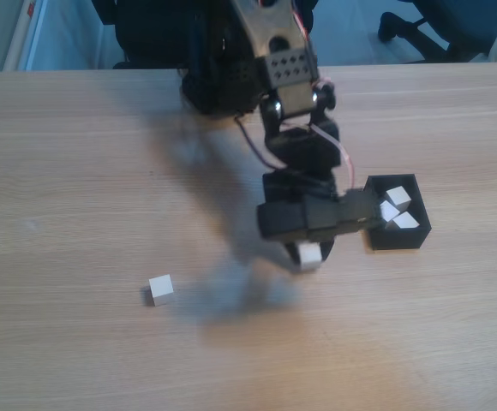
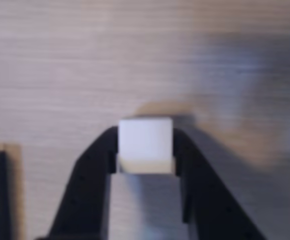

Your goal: Pick blocks and place them in the box.

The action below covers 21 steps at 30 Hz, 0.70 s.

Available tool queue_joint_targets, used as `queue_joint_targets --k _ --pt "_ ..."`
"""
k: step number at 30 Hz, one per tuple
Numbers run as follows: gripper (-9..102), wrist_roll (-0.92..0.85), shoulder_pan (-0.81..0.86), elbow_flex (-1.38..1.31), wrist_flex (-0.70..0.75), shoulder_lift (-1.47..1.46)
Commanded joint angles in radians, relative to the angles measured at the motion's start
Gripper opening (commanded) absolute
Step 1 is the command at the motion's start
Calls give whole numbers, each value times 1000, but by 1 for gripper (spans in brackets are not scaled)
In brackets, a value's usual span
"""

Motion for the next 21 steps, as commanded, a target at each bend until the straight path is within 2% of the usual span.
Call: queue_joint_targets --k 1,7,17,21 --pt "0 32 -67 -55 143 120" --pt "0 146 -181 -181 368 156" --pt "2 298 -295 -413 489 81" --pt "7 339 -314 -483 518 40"
